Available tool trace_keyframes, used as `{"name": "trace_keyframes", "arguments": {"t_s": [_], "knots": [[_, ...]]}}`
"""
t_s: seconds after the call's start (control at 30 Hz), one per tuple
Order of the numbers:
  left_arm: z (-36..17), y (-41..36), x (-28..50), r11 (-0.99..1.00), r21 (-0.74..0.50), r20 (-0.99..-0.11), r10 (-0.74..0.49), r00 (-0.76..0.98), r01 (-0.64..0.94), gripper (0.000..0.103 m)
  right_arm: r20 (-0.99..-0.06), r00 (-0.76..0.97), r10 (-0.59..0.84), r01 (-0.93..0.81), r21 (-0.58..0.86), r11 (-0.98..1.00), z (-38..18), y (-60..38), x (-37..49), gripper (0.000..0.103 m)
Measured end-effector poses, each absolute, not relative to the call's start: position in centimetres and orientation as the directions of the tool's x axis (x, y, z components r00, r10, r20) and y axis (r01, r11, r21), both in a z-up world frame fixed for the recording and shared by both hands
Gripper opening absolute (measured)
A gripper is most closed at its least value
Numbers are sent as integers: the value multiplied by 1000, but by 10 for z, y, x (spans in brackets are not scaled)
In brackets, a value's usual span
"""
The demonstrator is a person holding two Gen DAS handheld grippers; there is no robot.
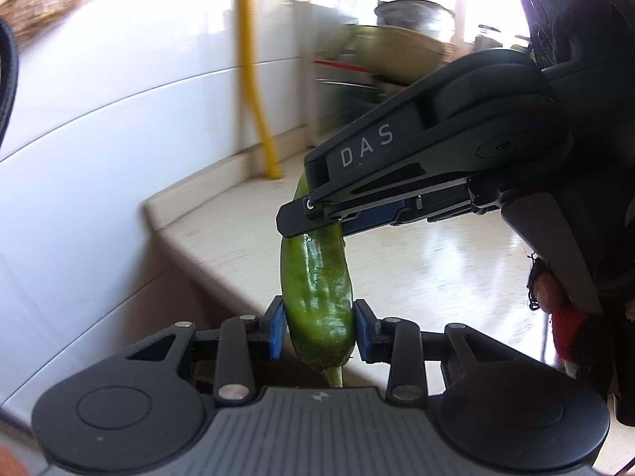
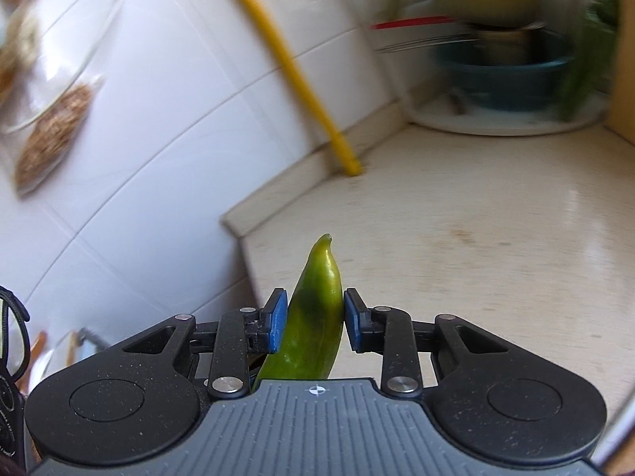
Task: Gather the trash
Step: 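Lift the pepper with both grippers and carry it down toward the black bin, then open both grippers over the black bin to drop the pepper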
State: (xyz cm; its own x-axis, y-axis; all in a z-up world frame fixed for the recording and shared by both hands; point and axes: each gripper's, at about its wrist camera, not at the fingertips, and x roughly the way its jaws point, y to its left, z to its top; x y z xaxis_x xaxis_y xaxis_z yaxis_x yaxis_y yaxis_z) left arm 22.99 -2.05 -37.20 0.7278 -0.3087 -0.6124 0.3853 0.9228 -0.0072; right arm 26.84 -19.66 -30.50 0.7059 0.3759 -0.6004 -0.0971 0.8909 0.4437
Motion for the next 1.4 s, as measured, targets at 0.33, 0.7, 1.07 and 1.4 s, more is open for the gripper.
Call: {"name": "trace_keyframes", "arguments": {"t_s": [0.33, 0.7, 1.07, 1.4], "knots": [[-382, 44, 204, 978, -5, -635, -164, 755, 209, 33, -603, 602, 524, -283, 452, 846, -304, -104, 277, 38], [-422, 76, 208, 995, 4, -715, -70, 696, 105, 33, -643, 486, 592, -362, 469, 806, -326, -33, 281, 38], [-493, 107, 257, 999, 24, -816, 39, 577, -34, 34, -724, 398, 563, -375, 431, 821, -372, 3, 314, 42], [-489, 112, 248, 992, 12, -832, 80, 549, -126, 42, -754, 370, 543, -377, 413, 829, -403, 2, 333, 49]]}}
